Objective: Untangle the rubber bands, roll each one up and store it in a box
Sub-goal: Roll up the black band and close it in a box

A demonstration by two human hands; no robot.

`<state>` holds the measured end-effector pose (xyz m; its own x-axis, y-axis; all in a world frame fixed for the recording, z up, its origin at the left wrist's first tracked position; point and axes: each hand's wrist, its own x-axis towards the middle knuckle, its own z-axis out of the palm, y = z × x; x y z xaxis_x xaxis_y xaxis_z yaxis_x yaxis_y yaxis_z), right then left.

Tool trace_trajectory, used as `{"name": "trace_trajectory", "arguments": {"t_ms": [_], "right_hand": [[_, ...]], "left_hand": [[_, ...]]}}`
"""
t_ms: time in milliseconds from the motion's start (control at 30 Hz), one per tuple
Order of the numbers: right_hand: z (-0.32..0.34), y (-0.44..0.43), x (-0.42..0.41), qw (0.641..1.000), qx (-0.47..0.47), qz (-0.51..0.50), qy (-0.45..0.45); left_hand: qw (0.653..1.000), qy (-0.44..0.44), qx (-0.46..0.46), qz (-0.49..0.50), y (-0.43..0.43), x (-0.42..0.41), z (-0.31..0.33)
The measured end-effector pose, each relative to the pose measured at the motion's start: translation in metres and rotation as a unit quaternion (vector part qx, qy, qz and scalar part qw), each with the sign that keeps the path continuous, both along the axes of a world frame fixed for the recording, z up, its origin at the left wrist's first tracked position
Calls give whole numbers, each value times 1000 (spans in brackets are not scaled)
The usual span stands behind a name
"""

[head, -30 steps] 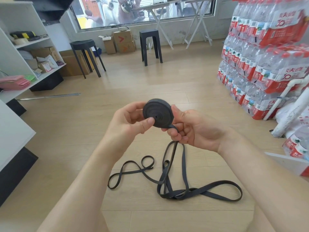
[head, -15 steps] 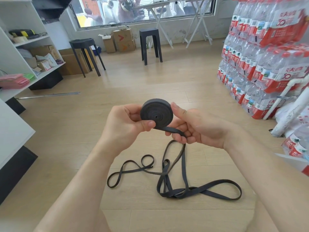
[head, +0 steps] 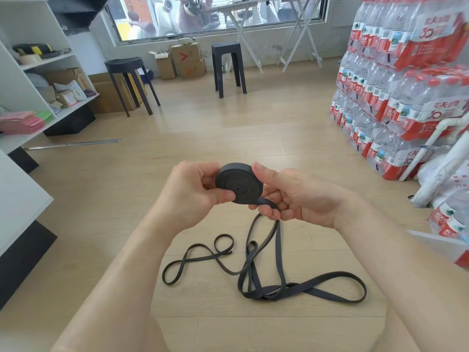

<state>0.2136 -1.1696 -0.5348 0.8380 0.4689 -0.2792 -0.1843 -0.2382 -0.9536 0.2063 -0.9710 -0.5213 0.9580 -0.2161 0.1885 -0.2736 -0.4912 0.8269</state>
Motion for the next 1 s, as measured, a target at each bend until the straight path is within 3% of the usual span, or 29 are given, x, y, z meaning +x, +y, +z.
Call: {"name": "trace_trajectory", "arguments": {"t_ms": [100,200,333,433,533,667,833,1000], "right_hand": [[-4,1,1,1000,24,-1,6],[-5,1,2,997,71,1,20],[-4,2,1,976,211,0,61],[-5,7,-1,955,284,32,74],[-5,8,-2,961,261,54,73],[2,-1,0,992,112,48,38],[6,-4,0,999,29,16,-2],[6,-7,-1,1000,12,16,-8]], "left_hand": [[1000,8,-23,-8,2,-1,-2],[992,38,-116,-22,3,-2,-5],[943,125,-303,-56,-1,1,-9],[924,130,-351,-76,-9,0,-13],[941,74,-327,-52,-12,-1,-13],[962,18,-270,-15,-4,-1,-5],[986,23,-167,3,0,-3,0],[994,15,-106,-6,0,-2,1]]}}
